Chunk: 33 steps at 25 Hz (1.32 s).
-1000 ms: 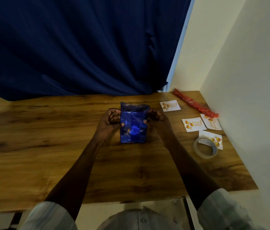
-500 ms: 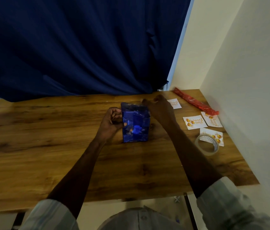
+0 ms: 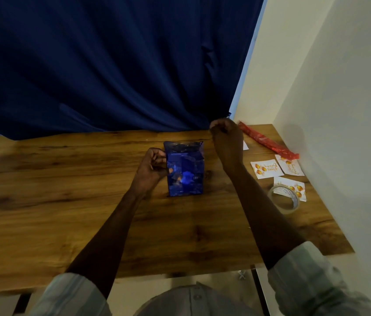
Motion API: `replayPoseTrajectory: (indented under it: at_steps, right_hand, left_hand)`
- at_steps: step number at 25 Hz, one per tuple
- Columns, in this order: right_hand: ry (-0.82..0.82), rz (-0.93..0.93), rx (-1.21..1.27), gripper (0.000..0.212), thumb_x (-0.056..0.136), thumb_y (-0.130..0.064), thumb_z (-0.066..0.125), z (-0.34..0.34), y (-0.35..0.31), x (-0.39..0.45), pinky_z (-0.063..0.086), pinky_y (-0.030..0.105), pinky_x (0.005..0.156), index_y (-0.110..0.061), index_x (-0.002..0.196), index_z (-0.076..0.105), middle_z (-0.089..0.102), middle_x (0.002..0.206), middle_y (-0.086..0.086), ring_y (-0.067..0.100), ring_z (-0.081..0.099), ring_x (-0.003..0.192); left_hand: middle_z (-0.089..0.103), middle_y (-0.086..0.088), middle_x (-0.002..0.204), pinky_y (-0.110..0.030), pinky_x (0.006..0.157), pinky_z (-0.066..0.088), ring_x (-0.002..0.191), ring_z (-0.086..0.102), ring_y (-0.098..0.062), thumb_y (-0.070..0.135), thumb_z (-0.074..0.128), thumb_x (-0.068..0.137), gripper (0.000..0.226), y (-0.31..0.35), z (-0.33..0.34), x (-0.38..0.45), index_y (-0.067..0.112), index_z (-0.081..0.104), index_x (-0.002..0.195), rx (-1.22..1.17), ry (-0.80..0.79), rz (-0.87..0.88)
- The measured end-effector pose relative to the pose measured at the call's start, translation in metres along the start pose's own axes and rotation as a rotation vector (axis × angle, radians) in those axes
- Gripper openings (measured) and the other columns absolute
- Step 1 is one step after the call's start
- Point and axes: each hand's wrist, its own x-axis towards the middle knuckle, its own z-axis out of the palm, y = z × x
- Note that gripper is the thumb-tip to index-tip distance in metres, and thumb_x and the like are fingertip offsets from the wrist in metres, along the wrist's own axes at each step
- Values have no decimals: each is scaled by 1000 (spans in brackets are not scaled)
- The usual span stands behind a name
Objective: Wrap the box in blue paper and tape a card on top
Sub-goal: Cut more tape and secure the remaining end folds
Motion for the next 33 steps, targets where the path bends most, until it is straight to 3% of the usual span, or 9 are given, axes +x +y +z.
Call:
replayPoseTrajectory:
  at_steps: [3, 6, 8, 11, 17, 20, 23, 28, 33]
  right_hand:
    - [-2, 182, -21, 30, 91, -42, 58, -5, 21, -13, 43, 33, 69, -17, 76, 59, 58, 67, -4, 11, 54, 64]
    - [-52, 196, -314, 47, 84, -56, 60, 0, 11, -13, 43, 35, 82, -17, 108, 54, 61, 92, -3, 17, 58, 89]
    - [-173, 74, -544, 54, 79, -47, 66, 8, 0, -4, 44, 41, 92, -15, 119, 48, 61, 109, 4, 24, 57, 102]
    - [-309, 37, -770, 36, 84, -29, 67, 15, -7, 6, 43, 38, 82, -12, 111, 52, 62, 111, 10, 28, 59, 101]
    - [-215, -38, -815, 15, 86, -18, 63, 9, -27, 2, 45, 37, 78, -10, 99, 62, 66, 101, 12, 28, 61, 96]
    - [-73, -134, -570, 8, 88, -16, 58, 7, -26, -1, 47, 31, 74, -13, 94, 64, 65, 91, 4, 18, 61, 82]
    - [-20, -69, 0, 10, 88, -6, 56, -1, 2, -5, 46, 22, 71, -13, 92, 62, 65, 88, 2, 10, 60, 78]
    - [-306, 280, 366, 14, 86, 5, 52, -12, 64, -37, 50, 29, 72, -4, 94, 60, 65, 87, 5, 11, 62, 75]
    - [-389, 292, 521, 26, 85, 0, 61, -8, 81, -43, 53, 31, 76, -2, 111, 58, 68, 103, 6, 18, 66, 91]
  left_hand:
    - [63, -3, 114, -38, 93, 51, 111, 61, -17, 1, 72, 78, 40, -1, 0, 0, 10, 50, 111, 7, -4, 1]
    - [63, -1, 113, -36, 92, 52, 110, 61, -13, -1, 71, 79, 40, 1, 3, 2, 6, 50, 112, 30, -13, 17]
    - [64, -1, 112, -38, 92, 53, 109, 62, -15, -1, 71, 79, 39, 1, 7, 3, 6, 50, 112, 40, -26, 28]
    - [64, 1, 108, -39, 90, 54, 106, 63, -15, 0, 71, 79, 39, 3, 9, 2, 7, 51, 111, 64, -28, 27]
    - [61, 4, 113, -34, 88, 54, 109, 60, -9, -3, 71, 78, 42, 1, 1, -3, 6, 49, 113, 59, -23, 41]
    - [61, 0, 114, -32, 88, 53, 110, 60, -10, -1, 72, 78, 43, -1, 0, -3, 11, 49, 112, 55, -15, 33]
    - [63, 0, 114, -22, 85, 52, 108, 61, -7, -2, 71, 79, 42, 0, 0, -2, 7, 49, 114, 42, -13, 13]
    - [63, 5, 113, -13, 81, 49, 107, 60, -1, -3, 71, 79, 41, 2, 3, -4, 7, 51, 114, 36, -7, 1]
    - [65, 2, 114, -30, 92, 49, 110, 60, -10, 7, 75, 78, 39, 1, 2, -1, 20, 55, 108, 56, 4, -1]
